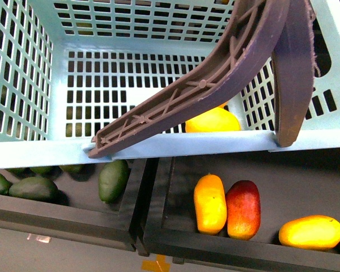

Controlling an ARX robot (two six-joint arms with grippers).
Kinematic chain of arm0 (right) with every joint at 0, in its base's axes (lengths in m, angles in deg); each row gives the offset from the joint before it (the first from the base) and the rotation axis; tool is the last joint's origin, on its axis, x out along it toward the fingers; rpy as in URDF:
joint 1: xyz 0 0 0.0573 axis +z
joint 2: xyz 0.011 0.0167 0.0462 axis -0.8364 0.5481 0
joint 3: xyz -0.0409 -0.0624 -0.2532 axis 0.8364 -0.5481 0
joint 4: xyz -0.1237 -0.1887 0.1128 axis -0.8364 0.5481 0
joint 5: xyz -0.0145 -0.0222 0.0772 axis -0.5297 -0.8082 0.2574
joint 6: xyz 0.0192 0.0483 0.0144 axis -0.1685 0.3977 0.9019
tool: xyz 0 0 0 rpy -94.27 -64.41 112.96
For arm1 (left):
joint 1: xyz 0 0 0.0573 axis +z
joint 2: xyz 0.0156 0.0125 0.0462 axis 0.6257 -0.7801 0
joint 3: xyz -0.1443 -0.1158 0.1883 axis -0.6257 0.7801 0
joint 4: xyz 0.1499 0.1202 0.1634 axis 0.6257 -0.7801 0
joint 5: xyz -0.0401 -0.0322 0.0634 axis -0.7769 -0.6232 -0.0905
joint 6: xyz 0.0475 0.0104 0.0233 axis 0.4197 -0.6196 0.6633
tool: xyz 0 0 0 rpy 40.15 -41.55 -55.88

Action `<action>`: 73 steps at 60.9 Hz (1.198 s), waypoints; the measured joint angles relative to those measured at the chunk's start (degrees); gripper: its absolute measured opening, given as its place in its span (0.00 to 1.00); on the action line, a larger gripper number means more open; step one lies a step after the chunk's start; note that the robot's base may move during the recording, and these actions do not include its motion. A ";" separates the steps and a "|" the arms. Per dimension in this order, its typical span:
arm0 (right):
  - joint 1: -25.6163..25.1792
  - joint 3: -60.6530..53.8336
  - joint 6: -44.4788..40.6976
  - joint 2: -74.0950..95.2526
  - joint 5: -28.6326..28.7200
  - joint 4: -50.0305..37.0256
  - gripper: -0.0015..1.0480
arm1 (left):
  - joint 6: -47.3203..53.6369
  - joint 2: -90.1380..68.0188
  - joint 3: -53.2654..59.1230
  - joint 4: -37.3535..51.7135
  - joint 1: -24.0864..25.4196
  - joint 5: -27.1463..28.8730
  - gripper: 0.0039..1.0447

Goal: Pick lemon and mango into basket

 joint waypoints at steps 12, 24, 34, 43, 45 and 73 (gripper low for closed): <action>-0.04 -3.45 0.00 -6.16 0.00 2.82 0.02 | -0.04 0.00 0.02 0.00 0.00 -0.02 0.04; -0.07 -5.22 0.00 -11.10 -0.02 5.88 0.02 | -0.04 0.00 0.02 0.00 0.00 -0.26 0.04; -0.07 -6.23 0.00 -14.82 0.00 8.63 0.02 | -0.04 0.00 0.02 0.00 0.00 -0.20 0.04; -0.11 -7.39 0.00 -17.03 0.02 8.44 0.02 | -0.04 0.00 0.02 0.00 0.00 -0.07 0.04; -0.11 -7.39 0.00 -17.90 -0.04 9.29 0.02 | -0.04 0.00 0.02 0.00 0.00 -0.07 0.04; -0.11 -7.39 0.00 -26.29 0.00 17.57 0.02 | -0.04 0.00 0.02 0.00 0.00 -0.20 0.04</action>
